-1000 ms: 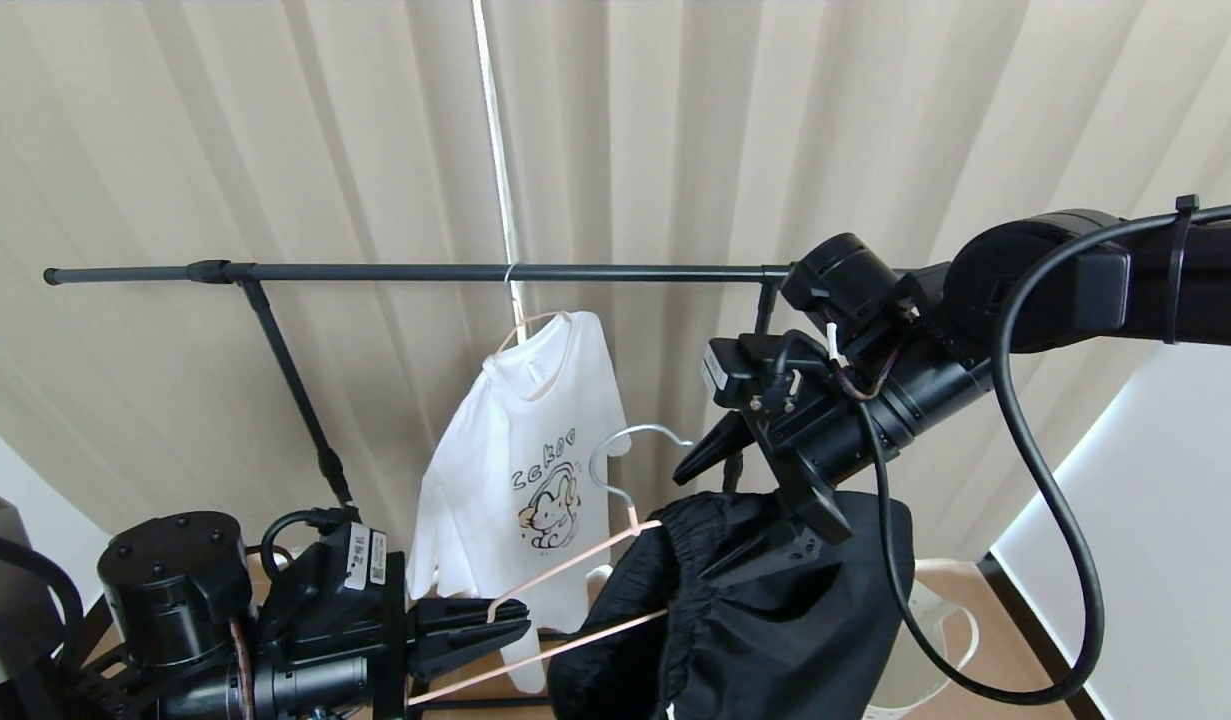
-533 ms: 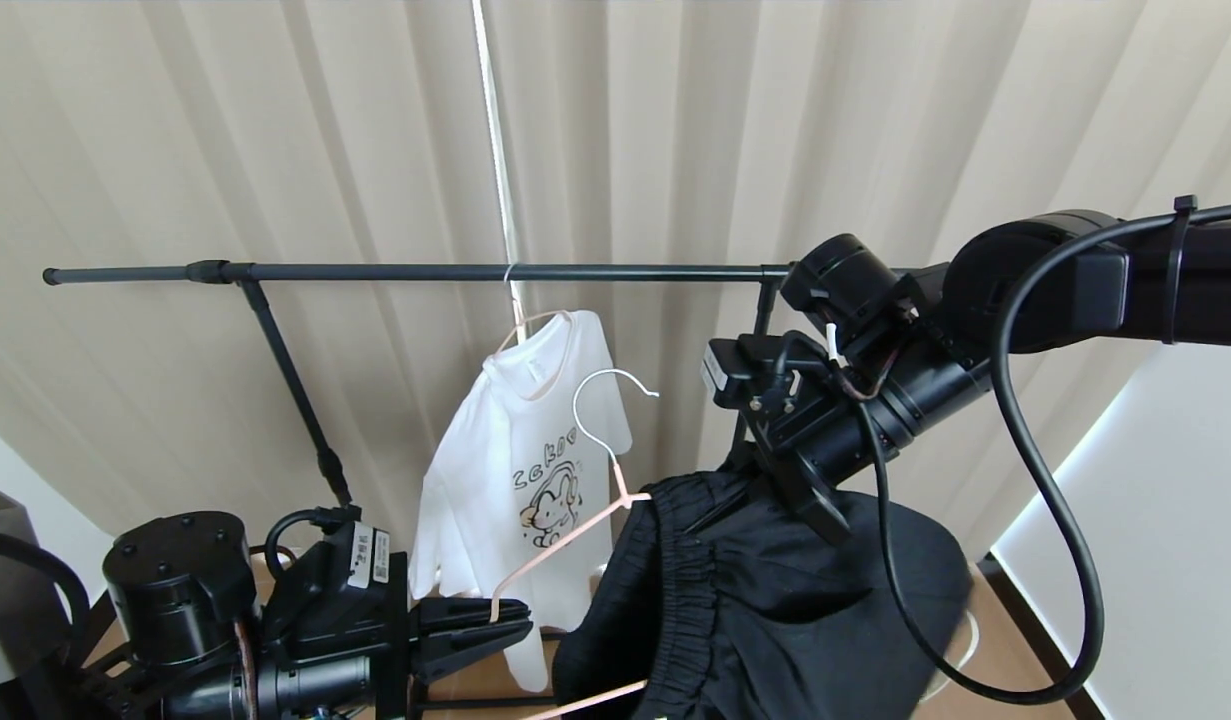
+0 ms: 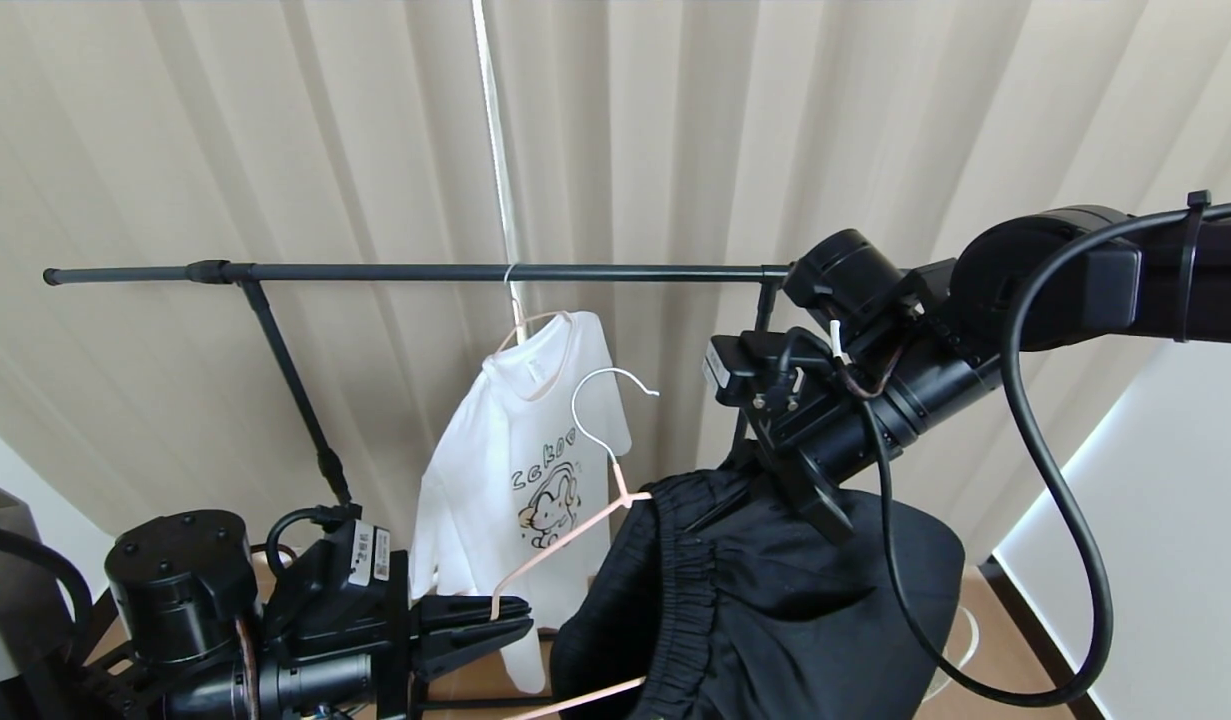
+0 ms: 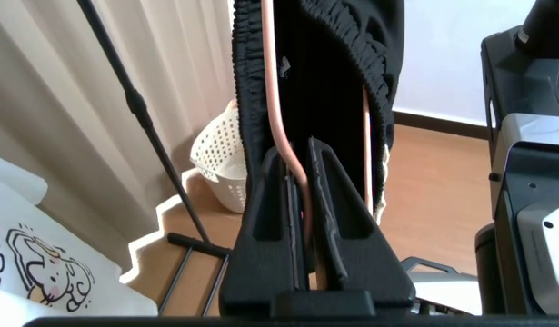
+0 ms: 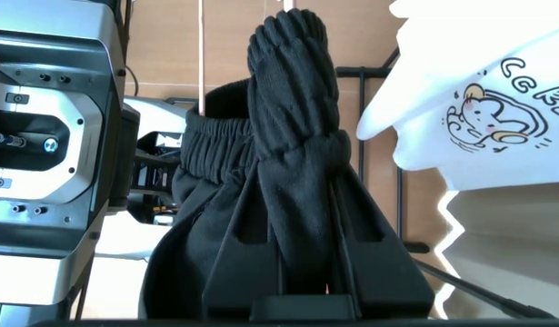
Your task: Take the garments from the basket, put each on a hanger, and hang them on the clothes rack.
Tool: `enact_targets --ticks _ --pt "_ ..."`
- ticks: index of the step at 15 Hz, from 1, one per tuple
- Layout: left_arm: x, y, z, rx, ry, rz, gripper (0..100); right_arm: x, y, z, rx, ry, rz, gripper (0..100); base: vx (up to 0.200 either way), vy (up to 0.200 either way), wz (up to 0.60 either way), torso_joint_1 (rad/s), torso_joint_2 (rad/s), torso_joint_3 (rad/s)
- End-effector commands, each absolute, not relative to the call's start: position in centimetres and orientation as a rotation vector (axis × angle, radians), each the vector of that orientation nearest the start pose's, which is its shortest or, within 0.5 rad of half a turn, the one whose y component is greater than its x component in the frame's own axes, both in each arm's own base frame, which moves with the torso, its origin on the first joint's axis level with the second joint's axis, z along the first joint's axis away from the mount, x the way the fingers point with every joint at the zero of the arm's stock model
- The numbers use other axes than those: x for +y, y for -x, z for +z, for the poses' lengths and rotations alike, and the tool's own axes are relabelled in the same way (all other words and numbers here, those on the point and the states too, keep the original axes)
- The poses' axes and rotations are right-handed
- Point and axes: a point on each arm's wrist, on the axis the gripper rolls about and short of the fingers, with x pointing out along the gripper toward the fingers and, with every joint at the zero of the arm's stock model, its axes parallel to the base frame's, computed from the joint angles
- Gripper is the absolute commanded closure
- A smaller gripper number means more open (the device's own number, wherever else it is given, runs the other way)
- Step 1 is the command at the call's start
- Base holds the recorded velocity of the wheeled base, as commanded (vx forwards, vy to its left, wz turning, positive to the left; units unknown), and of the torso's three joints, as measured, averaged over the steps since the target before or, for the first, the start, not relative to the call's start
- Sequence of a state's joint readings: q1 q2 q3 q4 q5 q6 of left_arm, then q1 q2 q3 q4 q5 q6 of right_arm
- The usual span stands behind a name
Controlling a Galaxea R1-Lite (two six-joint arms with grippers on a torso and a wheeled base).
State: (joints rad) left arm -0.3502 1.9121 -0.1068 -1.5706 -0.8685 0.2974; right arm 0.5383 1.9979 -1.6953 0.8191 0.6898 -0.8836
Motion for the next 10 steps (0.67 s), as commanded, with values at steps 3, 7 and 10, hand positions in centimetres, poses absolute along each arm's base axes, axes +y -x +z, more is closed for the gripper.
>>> enact_targets --ticks 3,7,10 --pt "-9.34 -20.58 7.32 0.059 -0.195 -1.237 100 19.3 -29.51 21.06 0.601 0.595 1.52 100 0.0 0.0 0.0 0.0 0.0 0.0" --pt "-9.3 -20.6 7.32 0.058 -0.196 -1.235 100 19.21 -29.37 21.2 0.599 0.596 1.519 100 0.0 0.0 0.0 0.0 0.0 0.0" --pt "-9.31 -20.61 7.28 0.057 -0.199 -1.235 0 19.19 -29.34 21.22 0.599 0.596 1.519 100 0.0 0.0 0.0 0.0 0.0 0.0"
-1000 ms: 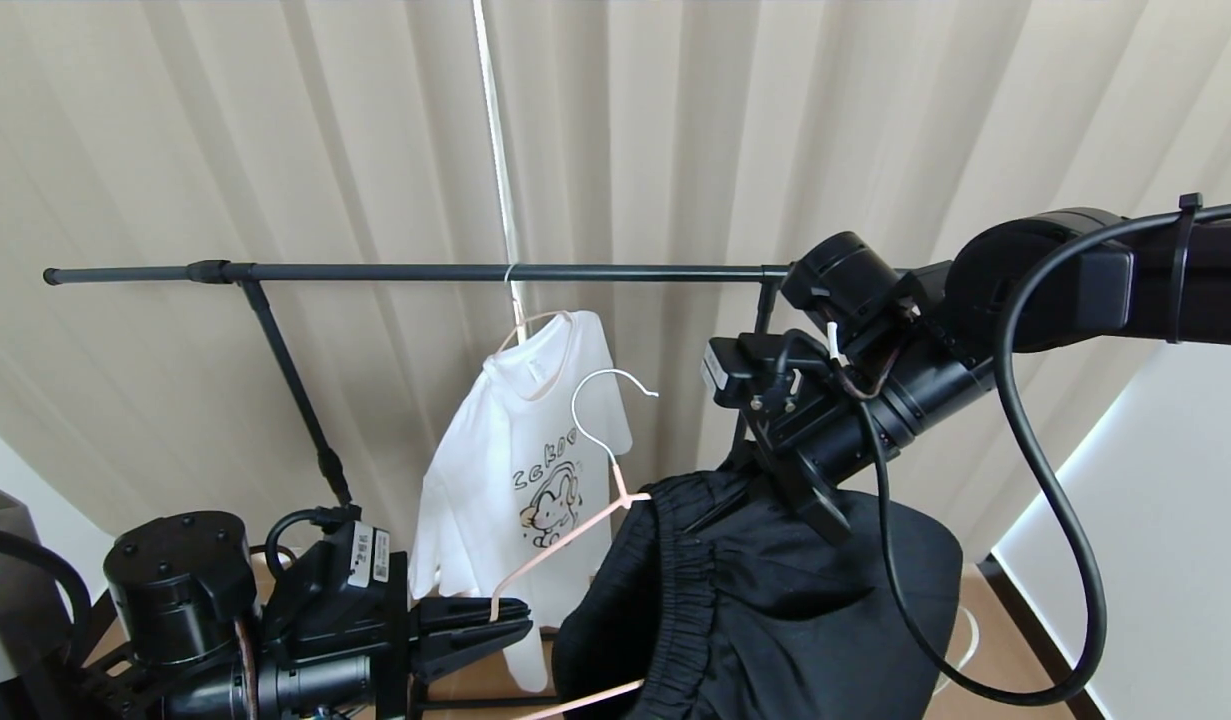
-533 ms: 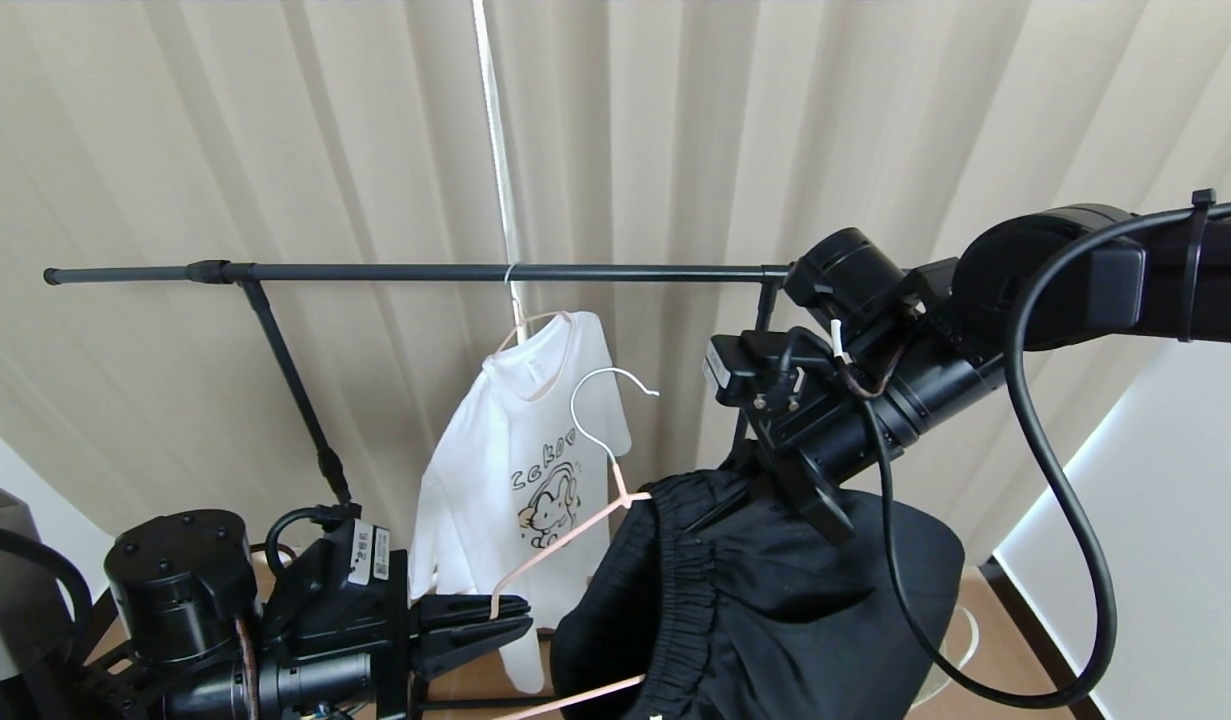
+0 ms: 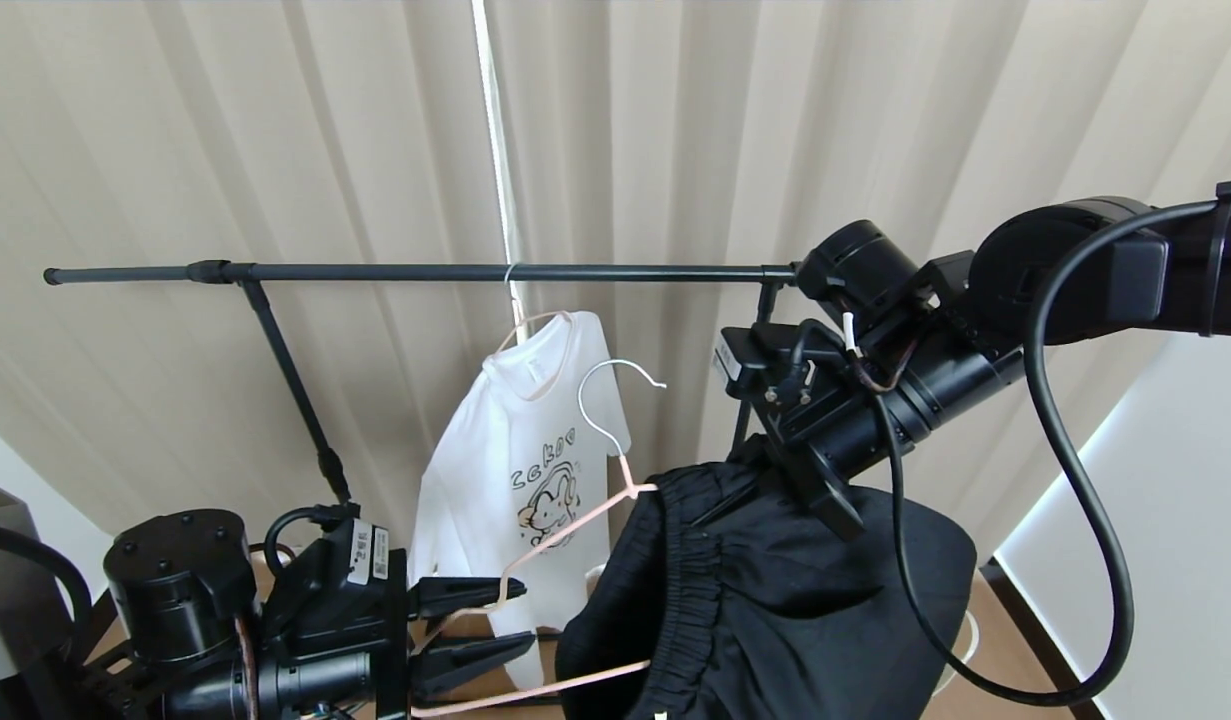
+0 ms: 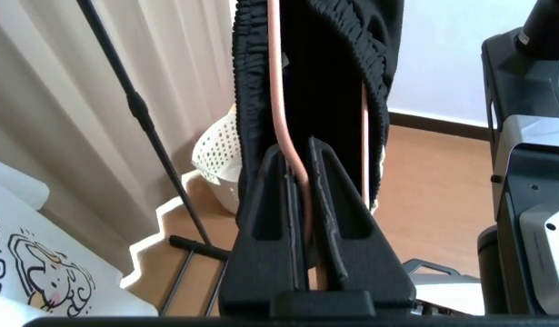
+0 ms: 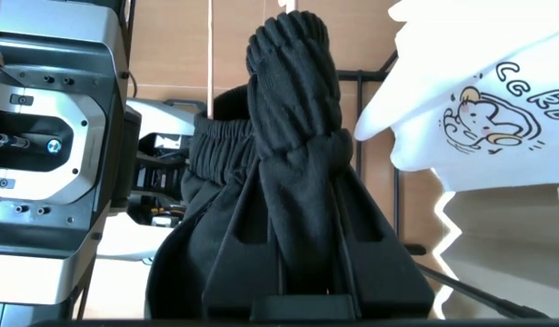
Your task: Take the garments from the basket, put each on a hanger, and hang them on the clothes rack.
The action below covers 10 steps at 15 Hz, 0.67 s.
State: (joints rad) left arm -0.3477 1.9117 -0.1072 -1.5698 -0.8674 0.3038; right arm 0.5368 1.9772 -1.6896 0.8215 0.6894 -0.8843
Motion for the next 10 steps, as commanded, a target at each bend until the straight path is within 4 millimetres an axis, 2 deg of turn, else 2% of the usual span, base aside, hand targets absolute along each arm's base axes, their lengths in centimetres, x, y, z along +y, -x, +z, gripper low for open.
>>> enact_targets --ticks 1,10 --pt "-9.31 -20.63 7.34 0.056 -0.198 -1.235 0 19.08 -29.15 21.47 0.593 0.597 1.518 100 0.0 0.0 0.0 0.0 0.0 0.0" --pt "-8.67 -21.45 7.56 0.06 -0.171 -1.192 0 18.48 -28.34 21.75 0.597 0.596 1.517 100 0.0 0.0 0.0 0.0 0.0 0.0"
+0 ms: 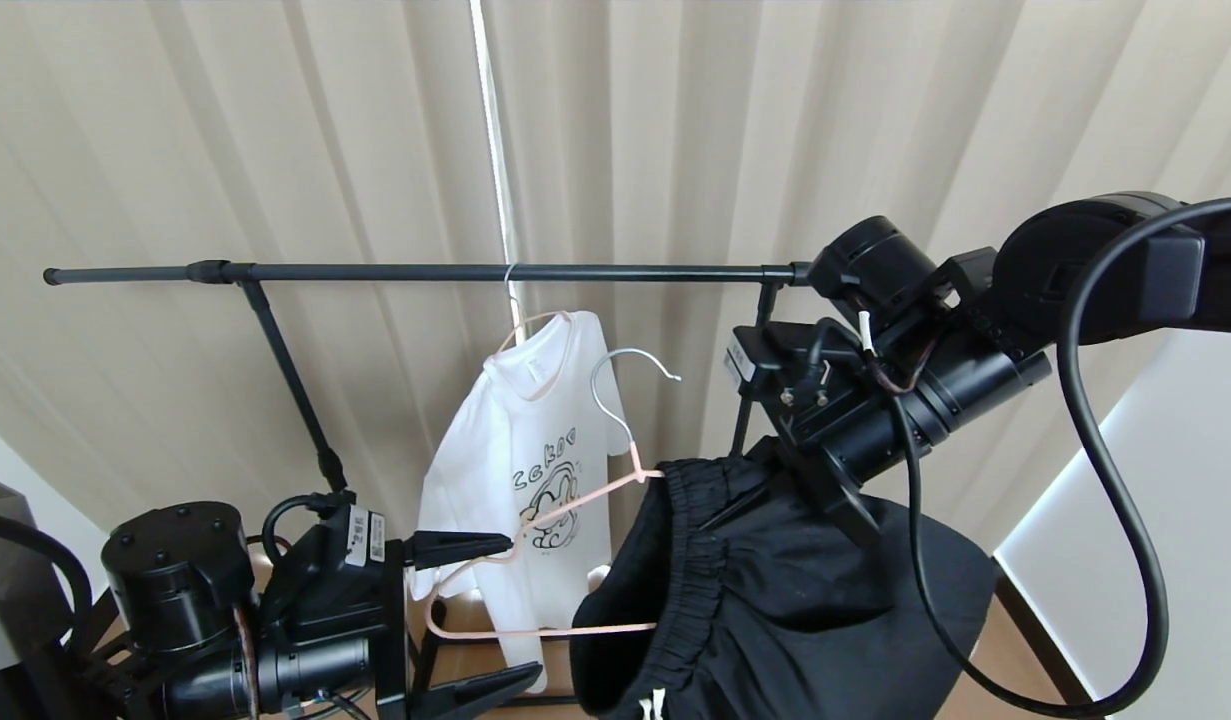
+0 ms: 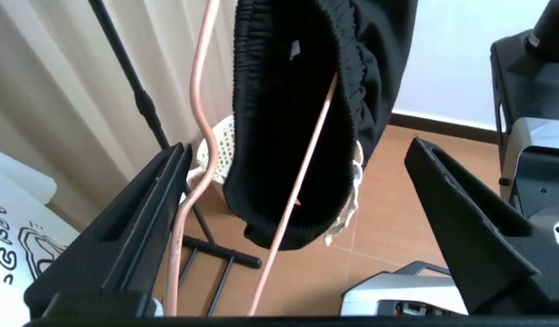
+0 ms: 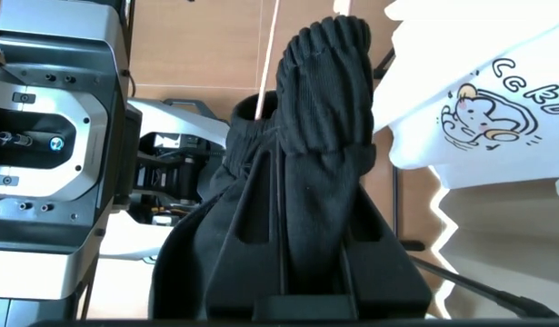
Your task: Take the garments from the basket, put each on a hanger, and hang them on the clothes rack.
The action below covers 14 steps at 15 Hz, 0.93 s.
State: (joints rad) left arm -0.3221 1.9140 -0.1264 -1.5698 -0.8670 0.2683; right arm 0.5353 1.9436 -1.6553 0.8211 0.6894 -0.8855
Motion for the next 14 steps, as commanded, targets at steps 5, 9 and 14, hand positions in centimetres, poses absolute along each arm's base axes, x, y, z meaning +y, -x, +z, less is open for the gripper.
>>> enact_targets --ticks 5,9,14 --pt "-7.5 -22.1 8.2 0.059 -0.136 -1.129 0 17.5 -27.9 21.9 0.605 0.59 1.499 100 0.0 0.0 0.0 0.0 0.0 0.0" --pt "-6.6 -22.4 8.6 0.083 -0.072 -1.088 0 16.5 -27.1 22.6 0.611 0.622 1.45 100 0.0 0.0 0.0 0.0 0.0 0.0" --pt "-6.0 -23.7 9.4 0.136 0.096 -1.039 0 15.8 -26.9 22.9 0.607 0.66 1.383 100 0.0 0.0 0.0 0.0 0.0 0.0"
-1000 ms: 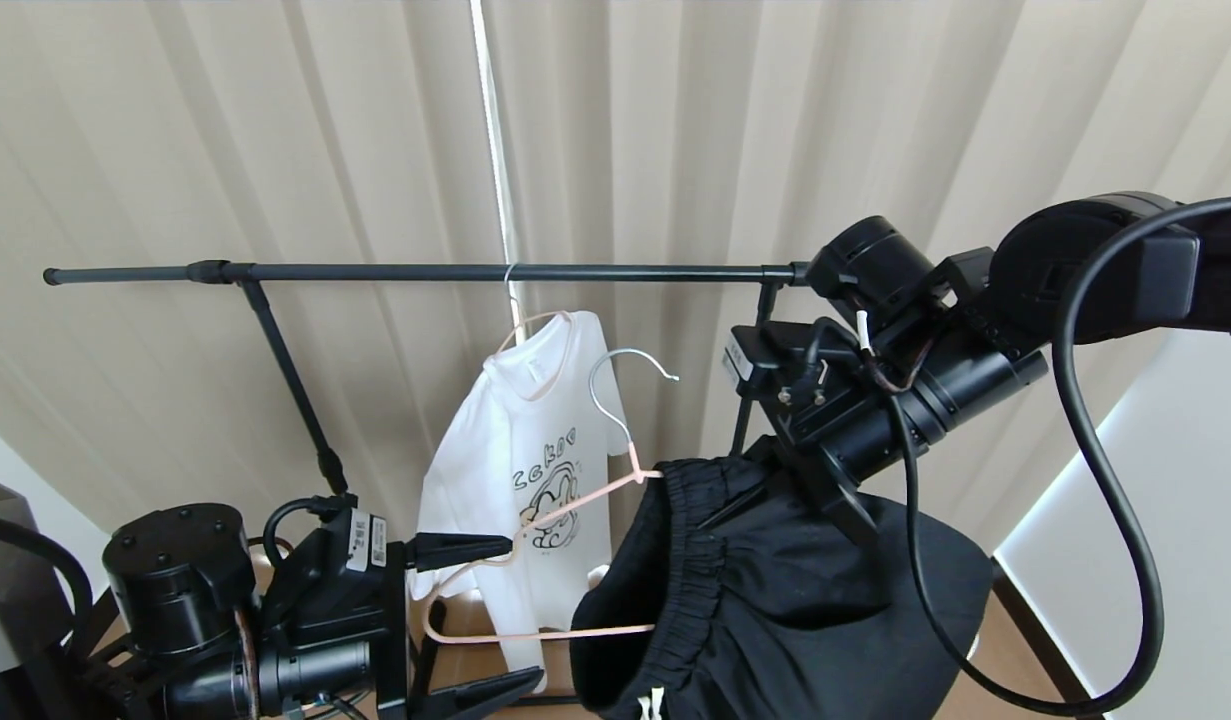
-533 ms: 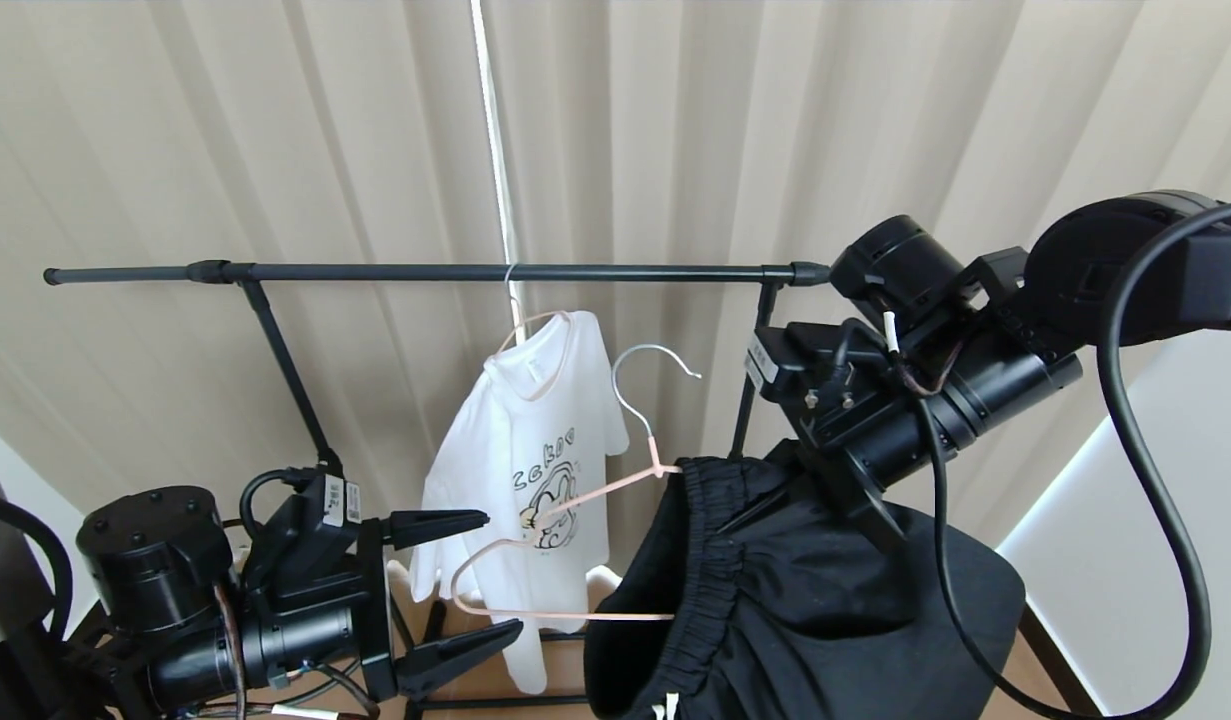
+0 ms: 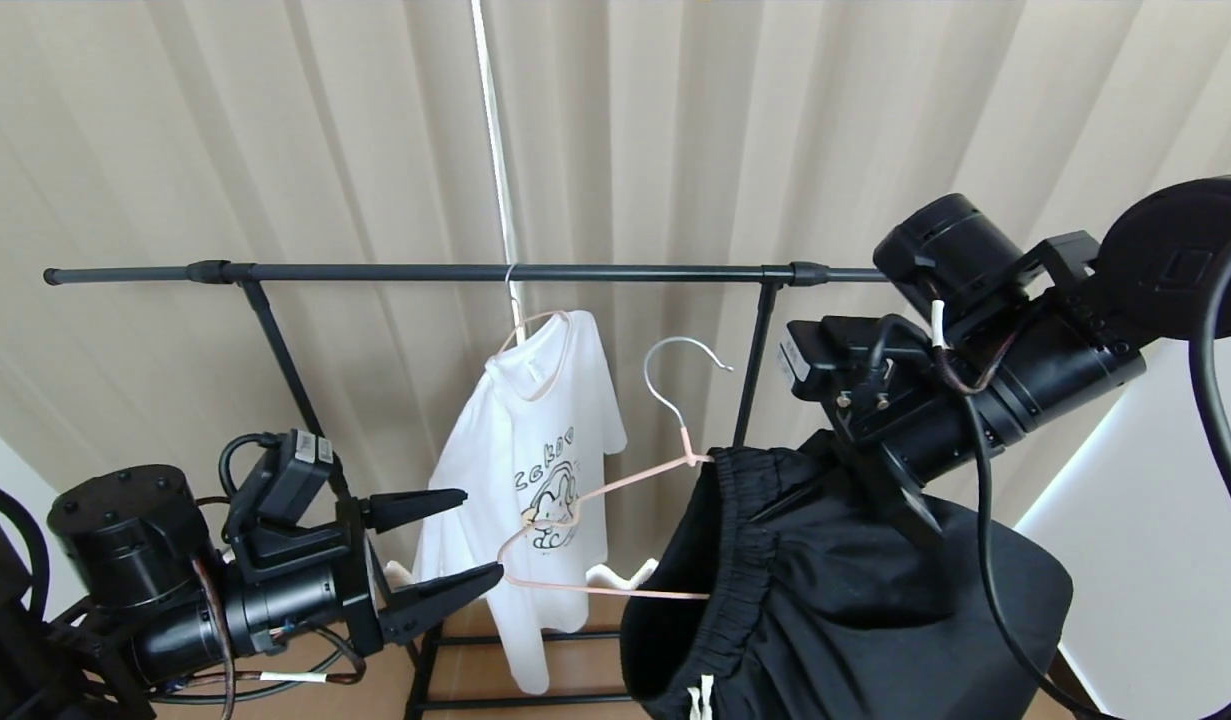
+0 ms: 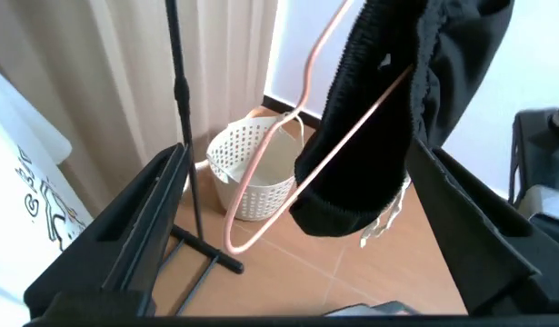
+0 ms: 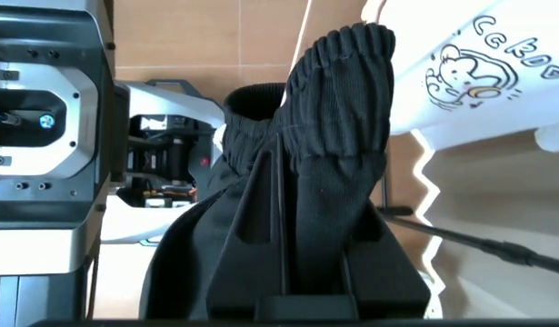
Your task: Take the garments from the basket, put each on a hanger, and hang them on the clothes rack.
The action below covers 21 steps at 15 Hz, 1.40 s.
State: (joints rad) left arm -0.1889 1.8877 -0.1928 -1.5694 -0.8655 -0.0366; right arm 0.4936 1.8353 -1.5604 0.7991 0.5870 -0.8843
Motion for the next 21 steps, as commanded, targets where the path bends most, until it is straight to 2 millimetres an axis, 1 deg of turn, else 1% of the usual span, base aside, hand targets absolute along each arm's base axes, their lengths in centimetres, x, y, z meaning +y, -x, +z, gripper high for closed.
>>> enact_targets --ticks 1,2,3,4,6,9,10,11,14,15,16,18,19,21 --pt "-6.0 -24.0 9.7 0.14 0.132 -1.028 0 15.6 -27.3 22.5 0.607 0.683 1.337 100 0.0 0.0 0.0 0.0 0.0 0.0" --pt "-5.9 -24.4 10.1 0.14 0.163 -1.019 0 15.5 -27.4 22.0 0.603 0.731 1.269 100 0.0 0.0 0.0 0.0 0.0 0.0" --pt "-5.9 -24.5 10.2 0.141 0.173 -1.019 0 15.5 -27.4 21.9 0.595 0.747 1.247 100 0.0 0.0 0.0 0.0 0.0 0.0" --pt "-5.9 -25.0 10.6 0.137 0.201 -1.019 0 15.3 -27.3 21.5 0.55 0.787 1.184 100 0.0 0.0 0.0 0.0 0.0 0.0" --pt "-6.0 -25.8 11.3 0.106 0.191 -1.016 0 14.8 -26.7 21.0 0.445 0.812 1.114 100 0.0 0.0 0.0 0.0 0.0 0.0" --pt "-6.1 -26.3 12.0 0.239 0.236 -0.992 0 13.3 -25.7 19.7 0.33 0.835 1.002 100 0.0 0.0 0.0 0.0 0.0 0.0" --pt "-6.1 -26.3 12.0 0.239 0.236 -0.992 0 13.3 -25.7 19.7 0.33 0.835 1.002 100 0.0 0.0 0.0 0.0 0.0 0.0" --pt "-6.3 -26.5 12.2 0.296 0.25 -0.982 0 12.5 -25.0 18.9 0.267 0.835 0.959 100 0.0 0.0 0.0 0.0 0.0 0.0" --pt "-7.0 -26.6 11.8 0.336 0.22 -0.956 0 12.1 -24.7 17.4 0.197 0.833 0.925 100 0.0 0.0 0.0 0.0 0.0 0.0" --pt "-8.1 -26.7 11.6 0.37 0.18 -0.909 0 12.1 -24.7 16.3 0.168 0.825 0.909 100 0.0 0.0 0.0 0.0 0.0 0.0" --pt "-8.4 -26.6 11.5 0.385 0.165 -0.889 0 12.1 -24.7 16.1 0.158 0.818 0.903 100 0.0 0.0 0.0 0.0 0.0 0.0" --pt "-10.3 -26.1 11.1 0.428 0.084 -0.818 0 12.1 -24.7 15.7 0.1 0.799 0.862 100 0.0 0.0 0.0 0.0 0.0 0.0" --pt "-11.4 -26.1 11.0 0.456 0.05 -0.763 0 12.2 -25.0 15.4 0.105 0.788 0.811 100 0.0 0.0 0.0 0.0 0.0 0.0" --pt "-13.2 -26.4 10.6 0.518 -0.009 -0.645 0 12.4 -25.3 14.8 0.064 0.752 0.772 100 0.0 0.0 0.0 0.0 0.0 0.0"
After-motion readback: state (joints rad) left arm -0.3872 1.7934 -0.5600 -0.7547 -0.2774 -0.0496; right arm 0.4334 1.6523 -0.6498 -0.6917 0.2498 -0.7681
